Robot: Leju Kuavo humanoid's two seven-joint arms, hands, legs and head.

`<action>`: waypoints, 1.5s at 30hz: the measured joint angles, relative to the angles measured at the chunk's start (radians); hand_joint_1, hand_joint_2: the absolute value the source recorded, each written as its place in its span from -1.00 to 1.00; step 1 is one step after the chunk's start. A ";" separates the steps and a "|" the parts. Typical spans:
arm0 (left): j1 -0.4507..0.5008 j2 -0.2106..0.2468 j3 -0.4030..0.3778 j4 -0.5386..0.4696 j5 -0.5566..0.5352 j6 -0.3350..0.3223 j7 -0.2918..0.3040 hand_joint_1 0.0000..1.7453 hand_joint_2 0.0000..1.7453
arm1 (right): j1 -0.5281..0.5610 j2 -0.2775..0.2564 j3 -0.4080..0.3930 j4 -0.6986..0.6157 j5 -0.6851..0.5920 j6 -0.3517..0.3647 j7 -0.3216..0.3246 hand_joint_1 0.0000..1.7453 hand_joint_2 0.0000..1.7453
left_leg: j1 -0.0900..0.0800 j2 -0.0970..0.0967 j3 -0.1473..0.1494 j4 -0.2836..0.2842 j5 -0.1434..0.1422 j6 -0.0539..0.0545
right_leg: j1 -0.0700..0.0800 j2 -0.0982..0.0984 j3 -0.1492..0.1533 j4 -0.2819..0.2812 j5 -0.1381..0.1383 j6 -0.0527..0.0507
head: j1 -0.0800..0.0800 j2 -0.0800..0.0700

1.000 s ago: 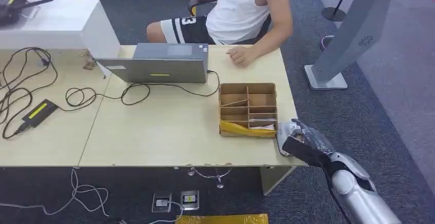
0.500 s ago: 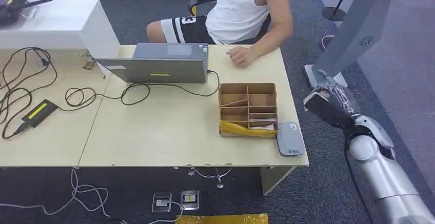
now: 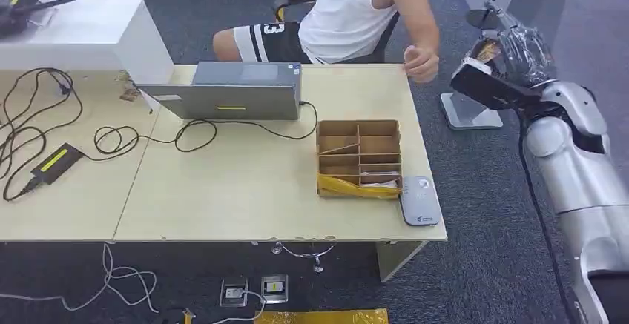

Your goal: Pass the card to the sensor for recognition and then transmit it.

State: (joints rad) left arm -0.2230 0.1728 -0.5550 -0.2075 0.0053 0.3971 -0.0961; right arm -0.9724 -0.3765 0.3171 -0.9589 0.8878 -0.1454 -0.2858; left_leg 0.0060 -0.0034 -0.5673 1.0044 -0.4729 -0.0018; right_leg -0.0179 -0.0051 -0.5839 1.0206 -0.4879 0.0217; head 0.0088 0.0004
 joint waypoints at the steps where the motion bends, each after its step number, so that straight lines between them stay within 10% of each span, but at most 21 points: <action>1: -0.006 -0.001 -0.001 0.000 -0.006 -0.001 0.003 -1.00 -1.00 | -0.028 0.013 0.015 0.036 0.020 -0.008 -0.009 1.00 1.00 | 0.000 0.000 0.000 0.000 0.000 0.000 | 0.000 0.000 0.000 0.000 0.000 0.000 | 0.000 0.000; 20: -0.043 -0.010 -0.031 -0.001 -0.028 -0.010 0.024 -1.00 -1.00 | -0.178 0.165 0.173 0.476 0.123 -0.083 0.012 1.00 1.00 | 0.001 -0.002 0.001 0.000 0.001 0.000 | 0.001 -0.001 0.000 0.000 0.000 0.000 | 0.000 0.000; 23: -0.042 -0.012 -0.032 -0.001 -0.028 -0.013 0.024 -1.00 -1.00 | -0.180 0.173 0.185 0.505 0.128 -0.088 0.016 0.52 1.00 | 0.001 -0.002 0.001 0.000 0.001 0.000 | 0.001 -0.001 0.000 0.000 0.000 0.000 | 0.000 0.000; 24: -0.043 -0.012 -0.032 -0.001 -0.028 -0.014 0.024 -1.00 -1.00 | -0.180 0.175 0.188 0.513 0.128 -0.092 0.016 -0.82 1.00 | 0.001 -0.002 0.001 0.000 0.001 0.000 | 0.001 -0.001 0.000 0.000 0.000 0.000 | 0.000 0.000; 25: -0.043 -0.012 -0.032 0.000 -0.028 -0.018 0.024 -1.00 -1.00 | -0.180 0.177 0.191 0.519 0.128 -0.096 0.017 -1.00 1.00 | 0.001 -0.002 0.001 0.000 0.001 0.000 | 0.001 -0.001 0.000 0.000 0.000 0.000 | 0.000 0.000; 33: -0.045 -0.012 -0.032 0.000 -0.035 -0.021 0.024 -1.00 -1.00 | -0.179 0.180 0.202 0.549 0.109 -0.143 0.015 -1.00 1.00 | 0.001 0.000 0.001 0.000 0.001 -0.001 | 0.001 0.000 -0.001 0.000 0.000 0.000 | 0.000 0.000; 34: -0.045 -0.012 -0.032 0.000 -0.035 -0.020 0.024 -1.00 -1.00 | -0.179 0.180 0.203 0.551 0.095 -0.154 0.006 -1.00 -1.00 | 0.001 0.000 0.001 0.000 0.001 -0.001 | 0.001 0.000 -0.001 0.000 0.000 0.000 | 0.000 0.000; 36: -0.044 -0.012 -0.032 0.000 -0.033 -0.016 0.024 -1.00 -1.00 | -0.179 0.180 0.199 0.554 0.038 -0.161 -0.032 -1.00 -1.00 | 0.001 0.000 0.000 0.000 0.001 -0.001 | 0.001 0.000 0.000 0.000 0.000 0.000 | 0.000 0.000; 37: -0.042 -0.012 -0.032 0.000 -0.031 -0.014 0.024 -1.00 -1.00 | -0.180 0.184 0.191 0.554 0.002 -0.159 -0.053 -1.00 1.00 | 0.001 0.000 0.000 0.000 0.001 -0.001 | 0.001 0.000 0.000 0.000 0.000 0.000 | 0.000 0.000; 45: -0.019 -0.014 -0.032 0.000 -0.019 0.007 0.018 -1.00 -1.00 | -0.170 0.244 0.104 0.474 -0.361 0.048 -0.165 -1.00 1.00 | 0.001 0.000 0.001 0.000 0.001 -0.001 | 0.001 0.001 0.000 0.000 0.000 -0.001 | 0.000 0.000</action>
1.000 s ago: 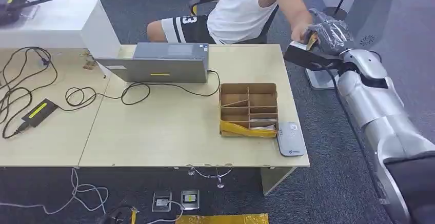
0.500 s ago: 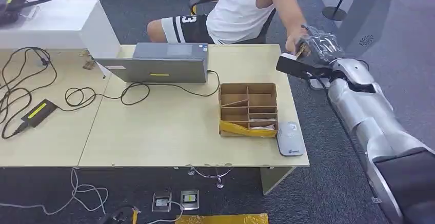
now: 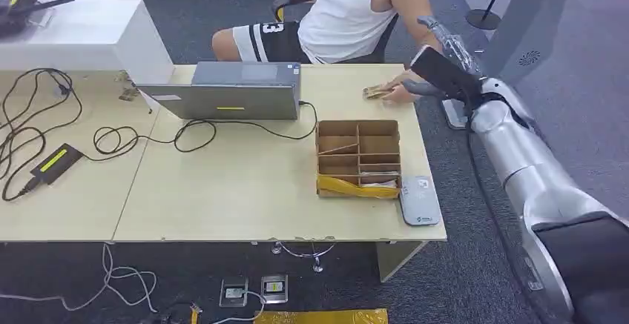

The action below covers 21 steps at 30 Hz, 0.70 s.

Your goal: Pass the card to the sensor for recognition and then transmit it.

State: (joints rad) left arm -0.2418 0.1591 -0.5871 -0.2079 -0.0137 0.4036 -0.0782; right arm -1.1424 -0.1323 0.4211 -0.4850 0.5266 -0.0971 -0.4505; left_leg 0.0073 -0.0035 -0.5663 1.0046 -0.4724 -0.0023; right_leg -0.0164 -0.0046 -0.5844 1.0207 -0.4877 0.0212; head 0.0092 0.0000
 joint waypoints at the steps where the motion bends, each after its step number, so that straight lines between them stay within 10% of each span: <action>1: 0.003 0.000 0.000 0.000 0.003 0.004 -0.003 -1.00 -1.00 | 0.013 0.004 -0.002 -0.042 -0.049 0.038 0.012 -1.00 1.00 | 0.000 0.000 0.000 0.000 0.000 0.000 | 0.000 0.000 0.000 0.000 0.000 0.000 | 0.000 0.000; 7: 0.019 0.003 0.000 0.000 0.018 0.016 -0.020 -1.00 -1.00 | 0.166 0.001 0.002 -0.349 -0.196 0.140 0.145 -1.00 1.00 | 0.001 0.000 0.000 0.000 0.000 0.000 | 0.001 -0.001 0.000 0.000 0.000 0.000 | 0.000 0.000; 21: 0.053 0.013 0.004 0.001 0.052 0.043 -0.029 -1.00 -1.00 | 0.497 -0.084 0.007 -0.750 -0.174 0.125 0.251 -1.00 1.00 | 0.001 0.000 0.000 0.000 -0.001 -0.001 | 0.001 0.000 0.000 -0.002 0.000 0.000 | 0.000 0.000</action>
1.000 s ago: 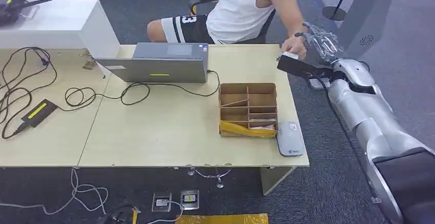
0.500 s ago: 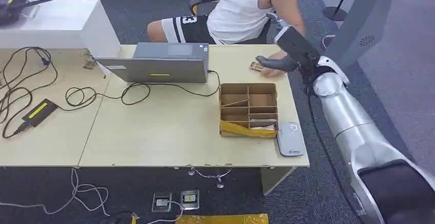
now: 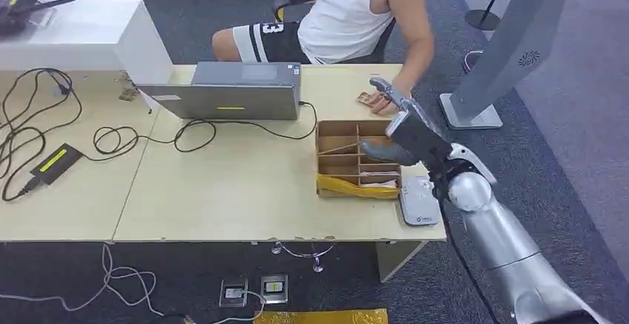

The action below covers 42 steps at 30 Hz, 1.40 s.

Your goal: Pass the card to the sensor for recognition and then transmit it.

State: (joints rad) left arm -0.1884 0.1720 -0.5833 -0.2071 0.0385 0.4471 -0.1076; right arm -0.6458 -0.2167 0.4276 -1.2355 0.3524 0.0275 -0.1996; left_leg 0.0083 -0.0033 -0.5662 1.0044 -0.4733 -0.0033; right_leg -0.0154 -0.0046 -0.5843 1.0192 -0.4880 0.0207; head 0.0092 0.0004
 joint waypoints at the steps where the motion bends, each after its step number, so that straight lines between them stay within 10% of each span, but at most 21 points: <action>1: 0.002 0.000 0.000 0.000 0.002 0.001 -0.002 -1.00 -1.00 | 0.016 -0.001 0.000 -0.009 0.005 -0.005 0.002 -1.00 1.00 | 0.000 0.000 0.000 0.000 0.000 0.000 | 0.000 0.000 0.000 0.000 0.000 0.000 | 0.000 0.000; 20: 0.012 0.004 0.001 0.000 -0.005 -0.008 -0.008 -1.00 -1.00 | 0.165 -0.029 0.000 -0.020 0.241 -0.110 -0.003 -1.00 1.00 | 0.000 0.000 0.000 0.000 0.000 0.000 | 0.000 0.000 0.000 0.000 0.000 0.000 | 0.000 0.000; 32: 0.009 0.000 0.001 0.000 -0.012 -0.009 -0.004 -1.00 -1.00 | 0.154 -0.042 -0.006 0.059 0.553 -0.327 0.019 -1.00 1.00 | 0.000 0.000 0.000 0.000 0.000 0.000 | 0.000 0.000 0.000 0.000 0.000 0.000 | 0.000 0.000; 42: -0.023 -0.002 0.000 0.000 -0.031 -0.030 0.017 -1.00 -1.00 | 0.140 -0.047 -0.008 0.131 0.608 -0.335 0.023 -1.00 1.00 | 0.000 0.000 0.000 0.000 0.000 0.000 | 0.000 0.000 0.000 0.000 0.000 0.000 | 0.000 0.000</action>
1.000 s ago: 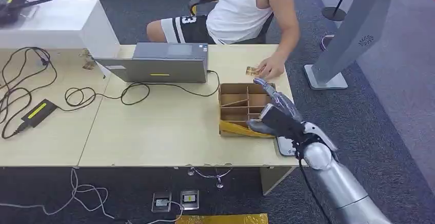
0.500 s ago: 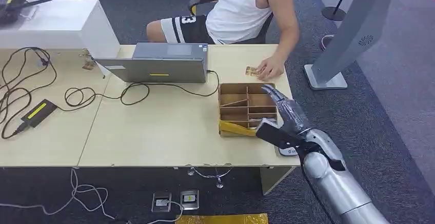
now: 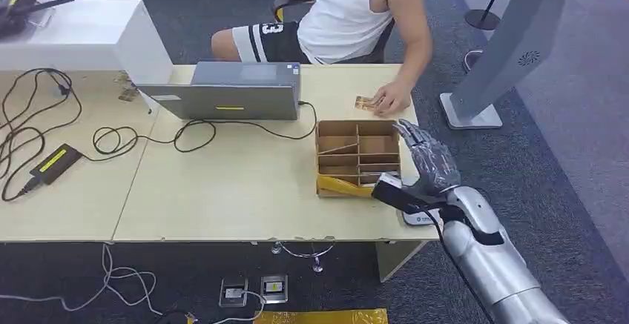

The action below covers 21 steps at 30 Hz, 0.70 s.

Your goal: Pass the card to the sensor for recognition and then transmit it.

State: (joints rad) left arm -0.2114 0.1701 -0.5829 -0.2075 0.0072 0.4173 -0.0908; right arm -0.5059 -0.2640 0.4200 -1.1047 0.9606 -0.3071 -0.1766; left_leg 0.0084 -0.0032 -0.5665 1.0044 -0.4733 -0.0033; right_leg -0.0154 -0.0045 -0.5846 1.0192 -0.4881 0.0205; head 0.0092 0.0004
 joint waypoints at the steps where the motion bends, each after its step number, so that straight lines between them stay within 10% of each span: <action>1: -0.001 0.000 0.000 0.000 0.000 -0.001 0.000 -1.00 -1.00 | 0.000 0.000 0.000 0.004 0.005 0.002 0.000 -1.00 1.00 | 0.000 0.000 0.000 0.000 0.000 0.000 | 0.000 0.000 0.000 0.000 0.000 0.000 | 0.000 0.000; 21: -0.021 0.003 0.000 0.000 -0.010 -0.019 0.004 -1.00 -1.00 | 0.000 0.023 0.018 0.059 0.051 0.017 -0.041 -1.00 1.00 | 0.000 0.000 0.000 0.000 0.000 0.000 | 0.000 0.000 0.000 0.000 0.000 0.000 | 0.000 0.000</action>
State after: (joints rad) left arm -0.2326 0.1732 -0.5829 -0.2075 -0.0030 0.3979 -0.0866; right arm -0.5061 -0.2407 0.4376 -1.0453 1.0113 -0.2903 -0.2174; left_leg 0.0085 -0.0033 -0.5668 1.0043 -0.4732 -0.0034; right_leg -0.0153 -0.0047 -0.5845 1.0195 -0.4882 0.0204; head 0.0092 0.0004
